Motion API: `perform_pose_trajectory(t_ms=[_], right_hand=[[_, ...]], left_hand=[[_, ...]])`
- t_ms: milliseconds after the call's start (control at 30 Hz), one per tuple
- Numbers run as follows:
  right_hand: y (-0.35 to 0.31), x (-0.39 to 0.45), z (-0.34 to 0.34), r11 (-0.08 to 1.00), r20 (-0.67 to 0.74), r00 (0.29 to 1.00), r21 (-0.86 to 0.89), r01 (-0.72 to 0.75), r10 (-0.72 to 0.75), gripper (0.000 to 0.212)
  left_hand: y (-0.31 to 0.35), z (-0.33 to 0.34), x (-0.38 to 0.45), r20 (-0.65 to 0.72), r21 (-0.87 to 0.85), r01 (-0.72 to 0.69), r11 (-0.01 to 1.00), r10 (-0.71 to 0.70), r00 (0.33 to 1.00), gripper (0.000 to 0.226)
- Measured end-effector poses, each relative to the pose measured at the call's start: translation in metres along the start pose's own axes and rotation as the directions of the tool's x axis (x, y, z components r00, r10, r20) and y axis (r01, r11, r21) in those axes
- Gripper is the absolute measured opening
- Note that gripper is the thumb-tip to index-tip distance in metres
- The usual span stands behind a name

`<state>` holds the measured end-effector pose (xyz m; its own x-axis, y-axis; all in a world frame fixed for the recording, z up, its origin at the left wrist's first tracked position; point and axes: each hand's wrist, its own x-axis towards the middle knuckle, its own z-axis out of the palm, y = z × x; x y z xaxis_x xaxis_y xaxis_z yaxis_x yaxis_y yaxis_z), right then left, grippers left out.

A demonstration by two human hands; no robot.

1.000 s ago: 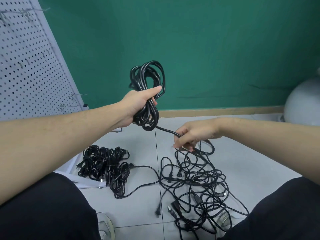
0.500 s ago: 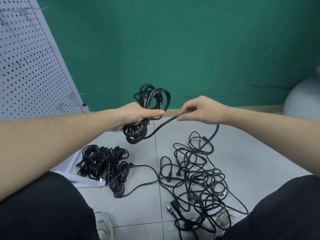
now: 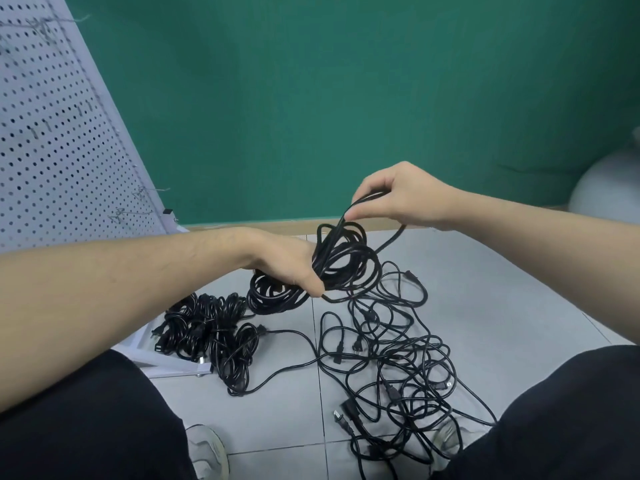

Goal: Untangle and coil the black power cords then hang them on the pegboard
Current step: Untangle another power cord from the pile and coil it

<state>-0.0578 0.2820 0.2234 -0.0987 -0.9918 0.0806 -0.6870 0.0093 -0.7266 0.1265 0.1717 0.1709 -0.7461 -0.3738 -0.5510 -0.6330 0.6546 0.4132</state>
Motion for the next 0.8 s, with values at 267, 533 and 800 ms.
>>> perform_pose_trajectory(t_ms=[267, 533, 800], right_hand=[[0.0, 0.005, 0.007, 0.992, -0.074, 0.99, 0.039, 0.122, -0.119, 0.027], [0.082, 0.024, 0.008, 0.985, -0.003, 0.989, 0.097, -0.145, 0.146, 0.016], [0.081, 0.014, 0.022, 0.92, 0.145, 0.975, -0.377, -0.104, 0.17, 0.027]], left_hand=[[0.021, 0.007, -0.005, 0.109, 0.104, -0.251, 0.962, 0.24, 0.965, 0.026], [0.05, 0.001, -0.029, -0.128, -0.031, -0.583, 0.812, 0.575, 0.808, 0.03], [0.012, -0.014, -0.029, -0.459, -0.224, -0.274, 0.935, 0.147, 0.876, 0.044]])
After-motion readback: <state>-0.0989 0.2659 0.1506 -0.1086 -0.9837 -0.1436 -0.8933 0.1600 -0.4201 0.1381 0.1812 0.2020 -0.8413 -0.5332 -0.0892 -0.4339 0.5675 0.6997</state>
